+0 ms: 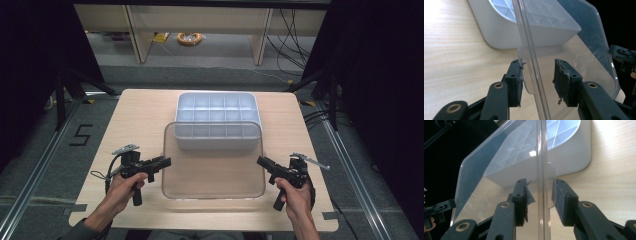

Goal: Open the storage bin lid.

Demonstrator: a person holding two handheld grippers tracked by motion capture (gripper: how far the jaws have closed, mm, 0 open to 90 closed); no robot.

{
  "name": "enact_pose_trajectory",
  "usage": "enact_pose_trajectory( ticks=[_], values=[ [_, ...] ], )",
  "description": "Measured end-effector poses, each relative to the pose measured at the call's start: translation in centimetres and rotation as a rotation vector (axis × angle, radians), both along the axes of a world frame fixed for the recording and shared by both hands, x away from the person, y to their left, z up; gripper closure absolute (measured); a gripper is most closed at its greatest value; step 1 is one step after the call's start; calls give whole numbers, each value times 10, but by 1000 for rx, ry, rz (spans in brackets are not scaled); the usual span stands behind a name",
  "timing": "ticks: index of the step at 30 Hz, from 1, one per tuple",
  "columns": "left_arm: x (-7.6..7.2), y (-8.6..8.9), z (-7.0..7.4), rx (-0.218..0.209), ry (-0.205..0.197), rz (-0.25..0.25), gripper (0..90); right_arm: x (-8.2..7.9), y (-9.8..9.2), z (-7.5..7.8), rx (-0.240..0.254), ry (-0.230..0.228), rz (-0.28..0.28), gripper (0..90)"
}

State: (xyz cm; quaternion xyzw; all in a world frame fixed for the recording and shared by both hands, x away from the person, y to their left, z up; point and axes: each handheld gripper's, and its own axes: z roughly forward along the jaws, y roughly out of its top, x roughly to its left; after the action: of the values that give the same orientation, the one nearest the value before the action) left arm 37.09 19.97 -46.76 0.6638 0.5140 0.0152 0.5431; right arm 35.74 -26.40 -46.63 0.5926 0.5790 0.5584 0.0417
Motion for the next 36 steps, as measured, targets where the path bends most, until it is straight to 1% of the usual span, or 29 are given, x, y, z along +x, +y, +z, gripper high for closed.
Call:
enact_pose_trajectory(
  ticks=[1, 2, 3, 4, 5, 6, 7, 8, 10, 11, 12, 13, 14, 15, 17, 18, 19, 20, 21, 22, 23, 24, 25, 26, 27, 30, 31, 32, 36],
  values=[
    [-2, 1, -2, 8, 0, -12, 583, -3, 2, 1, 24, 31, -9, 653],
    [-2, 1, -2, 8, 0, -12, 582, -4, 1, -1, -8, 17, -5, 653],
    [-4, 0, -3, -1, 9, -3, 582, -4, 1, -1, -8, 17, -5, 653],
    [-6, 1, -4, 7, 7, -12, 582, -5, 1, -2, 7, 8, 3, 653],
    [-8, 0, -5, 9, 5, -6, 581, -7, 2, -3, -11, 20, -9, 653],
    [-11, 2, -7, 15, 9, -12, 580, -12, 4, -4, 32, 53, -1, 653],
    [-11, 2, -7, 15, 9, -12, 577, -12, 4, -4, 32, 53, -1, 653],
    [-13, 2, -9, 22, 10, -18, 573, -15, 4, -8, 5, 48, 0, 652],
    [-15, 2, -10, 28, 12, -14, 565, -17, 5, -9, 20, 53, 1, 652],
    [-16, 2, -12, 41, 11, -15, 557, -20, 5, -13, 10, 40, 12, 652],
    [-17, 1, -14, 45, 13, -11, 559, -22, 5, -13, 9, 58, 8, 652],
    [-20, 0, -17, 46, 23, -15, 559, -25, 6, -11, 28, 78, 3, 652],
    [-20, 0, -17, 46, 23, -15, 559, -24, 3, -14, -22, 43, 10, 652],
    [-20, 0, -18, 46, 25, -23, 559, -24, 3, -14, -22, 43, 10, 652],
    [-23, -1, -21, 57, 22, -24, 559, -27, 2, -15, -14, 46, 18, 651],
    [-25, -3, -22, 65, 28, -36, 559, -29, 2, -16, 16, 80, 13, 650],
    [-25, -3, -22, 65, 28, -36, 559, -29, 2, -16, 16, 80, 13, 650],
    [-26, -4, -22, 62, 28, -37, 559, -30, 2, -20, -3, 69, 1, 650],
    [-27, -3, -23, 70, 29, -46, 559, -31, -1, -21, -21, 64, 17, 650],
    [-28, -5, -26, 58, 45, -47, 559, -33, 0, -21, 3, 94, 8, 649],
    [-28, -5, -26, 58, 45, -47, 559, -33, 0, -21, 3, 94, 8, 649],
    [-29, -5, -27, 49, 57, -52, 559, -32, -3, -25, -58, 58, 3, 648],
    [-29, -5, -28, 53, 62, -53, 564, -35, -3, -25, -6, 91, 13, 648],
    [-29, -6, -29, 64, 62, -52, 564, -35, -3, -25, -6, 91, 13, 648],
    [-30, -7, -30, 72, 58, -53, 563, -36, -3, -26, 14, 106, 11, 645],
    [-31, -8, -32, 68, 60, -63, 563, -36, -2, -28, -14, 122, -2, 643],
    [-31, -8, -32, 70, 61, -65, 562, -37, -2, -28, -2, 125, 3, 641],
    [-31, -8, -33, 72, 63, -68, 563, -34, -5, -33, -55, 88, 8, 638],
    [-31, -9, -36, 85, 73, -76, 563, -35, -5, -33, -44, 111, 14, 635]
  ],
)
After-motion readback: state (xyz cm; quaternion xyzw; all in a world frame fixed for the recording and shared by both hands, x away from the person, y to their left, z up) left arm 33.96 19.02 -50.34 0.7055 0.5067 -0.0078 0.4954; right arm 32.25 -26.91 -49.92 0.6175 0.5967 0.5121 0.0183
